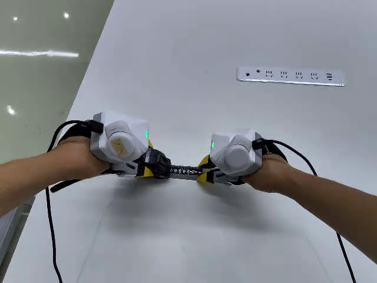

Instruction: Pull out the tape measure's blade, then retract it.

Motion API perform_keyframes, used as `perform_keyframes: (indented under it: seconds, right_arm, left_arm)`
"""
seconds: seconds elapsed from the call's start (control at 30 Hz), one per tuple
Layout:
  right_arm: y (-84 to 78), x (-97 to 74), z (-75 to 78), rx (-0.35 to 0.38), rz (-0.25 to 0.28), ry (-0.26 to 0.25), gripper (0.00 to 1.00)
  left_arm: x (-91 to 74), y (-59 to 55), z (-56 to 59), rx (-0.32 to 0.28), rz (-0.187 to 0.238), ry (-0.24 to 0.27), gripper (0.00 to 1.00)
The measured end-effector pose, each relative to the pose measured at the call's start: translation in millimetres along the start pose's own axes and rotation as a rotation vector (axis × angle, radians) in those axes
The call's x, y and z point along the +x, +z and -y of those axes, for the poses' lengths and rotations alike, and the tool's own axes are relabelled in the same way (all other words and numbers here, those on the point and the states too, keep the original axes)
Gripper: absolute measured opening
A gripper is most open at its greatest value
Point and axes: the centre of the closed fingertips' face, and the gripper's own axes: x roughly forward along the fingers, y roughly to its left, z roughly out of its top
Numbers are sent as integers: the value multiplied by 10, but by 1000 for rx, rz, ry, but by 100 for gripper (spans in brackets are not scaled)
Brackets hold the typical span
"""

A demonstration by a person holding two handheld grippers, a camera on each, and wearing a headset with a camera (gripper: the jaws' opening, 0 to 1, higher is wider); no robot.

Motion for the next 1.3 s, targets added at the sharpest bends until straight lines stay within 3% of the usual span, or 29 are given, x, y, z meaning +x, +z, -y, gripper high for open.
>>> perform_keyframes:
  seconds: [1.3]
  right_arm:
    - [-406,-306,21,50,-26,-16,11]
  left_arm:
    - [-3,13,-7,-2,-8,-11,31]
